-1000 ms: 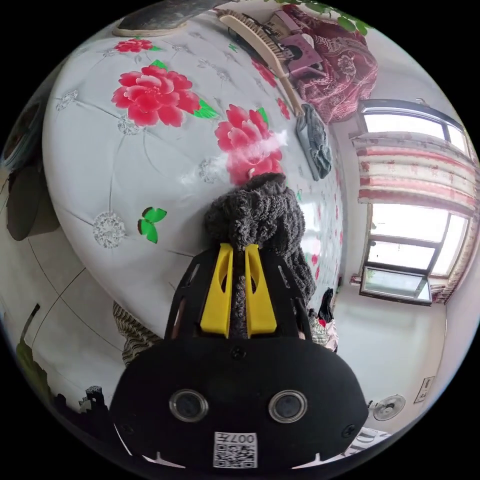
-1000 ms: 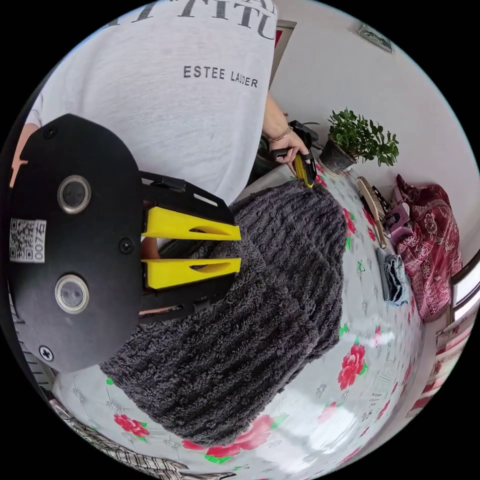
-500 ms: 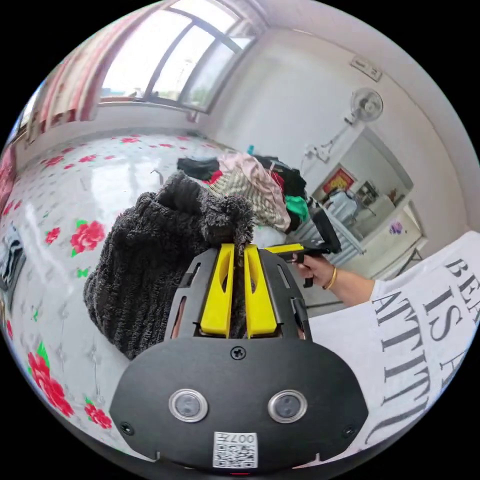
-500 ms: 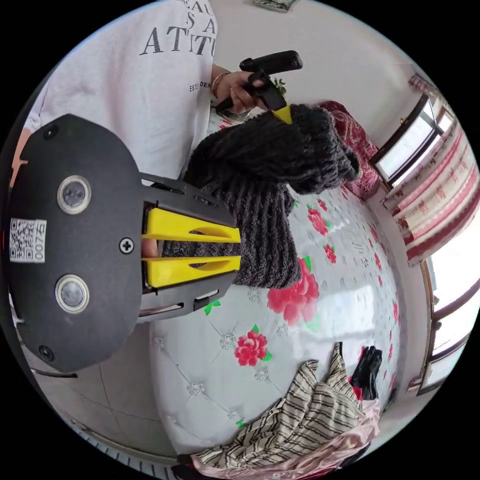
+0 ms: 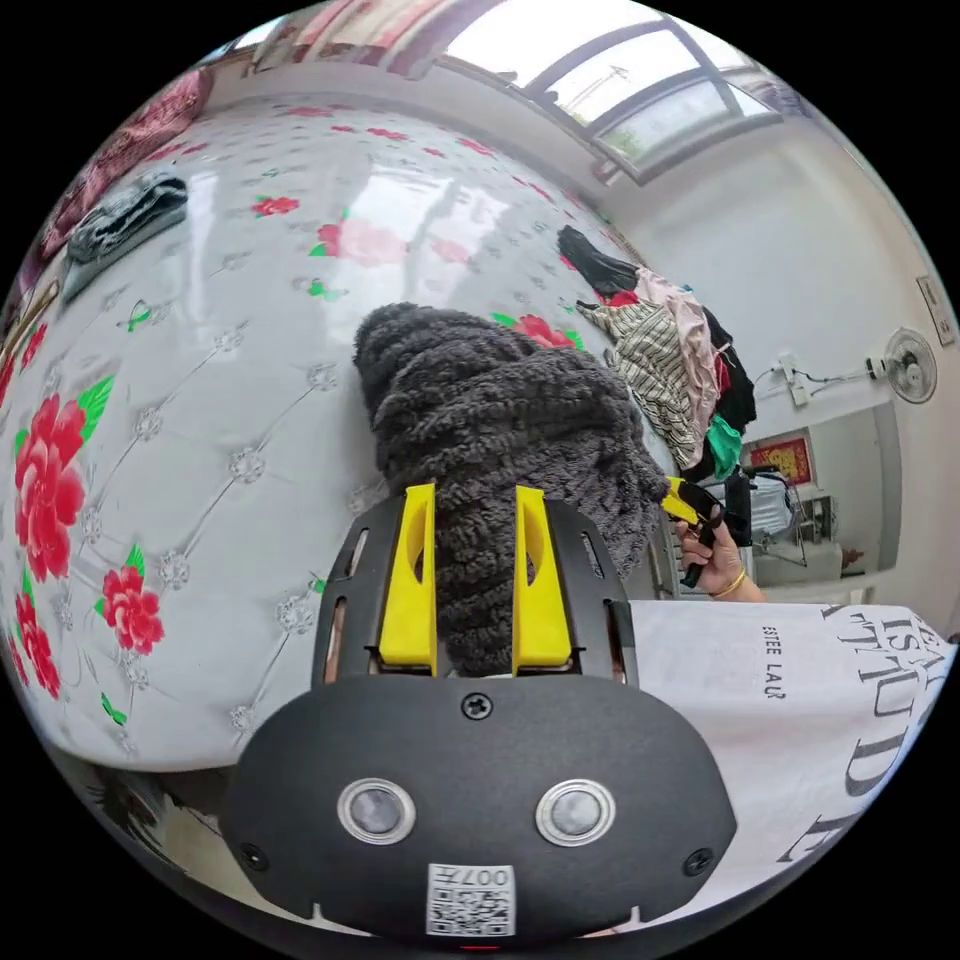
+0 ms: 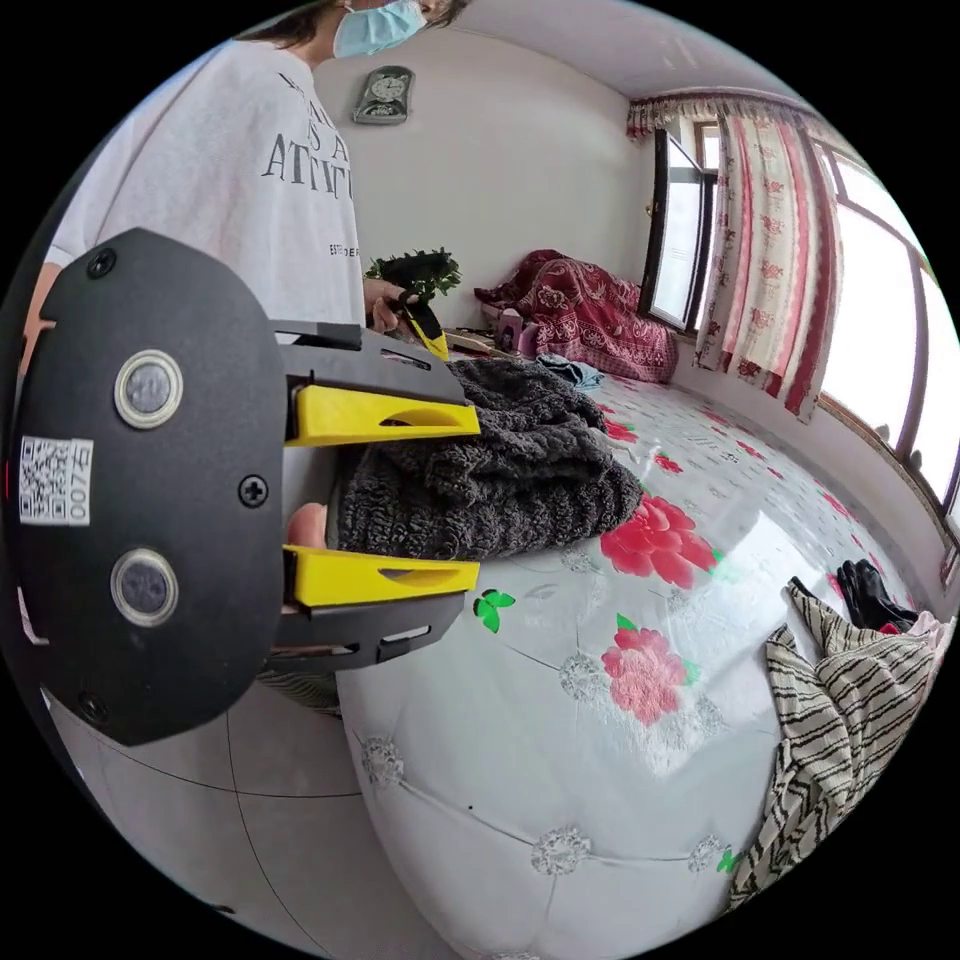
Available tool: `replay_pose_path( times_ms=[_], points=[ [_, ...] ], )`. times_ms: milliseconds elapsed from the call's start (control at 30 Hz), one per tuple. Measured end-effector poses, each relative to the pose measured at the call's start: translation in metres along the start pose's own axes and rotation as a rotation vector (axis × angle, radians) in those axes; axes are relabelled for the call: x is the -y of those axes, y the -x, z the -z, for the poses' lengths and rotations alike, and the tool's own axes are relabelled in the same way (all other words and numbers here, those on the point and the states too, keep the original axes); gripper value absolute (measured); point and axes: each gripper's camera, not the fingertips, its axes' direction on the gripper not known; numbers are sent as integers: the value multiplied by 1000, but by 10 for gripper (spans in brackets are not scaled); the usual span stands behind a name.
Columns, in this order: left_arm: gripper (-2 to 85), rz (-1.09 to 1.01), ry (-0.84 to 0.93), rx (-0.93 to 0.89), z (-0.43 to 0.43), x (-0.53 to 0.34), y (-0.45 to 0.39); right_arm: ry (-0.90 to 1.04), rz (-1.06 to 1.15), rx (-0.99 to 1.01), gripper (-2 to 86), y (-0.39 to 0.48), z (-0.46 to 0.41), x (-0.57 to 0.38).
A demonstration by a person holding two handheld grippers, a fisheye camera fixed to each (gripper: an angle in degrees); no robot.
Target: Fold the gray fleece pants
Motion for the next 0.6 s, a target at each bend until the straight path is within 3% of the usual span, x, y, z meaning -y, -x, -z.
replay_pose_path(
  times_ms=[200,333,600],
  points=[
    [126,79,123,-149,-60,25,25,161,-71,133,144,-31,-40,40],
    [87,56,186,-203,-78,54,27,183,-88,173,128,-28,-48,56],
    [61,17,-21,-377,3,122,41,156,133,346,95,89,-74,139]
  ],
)
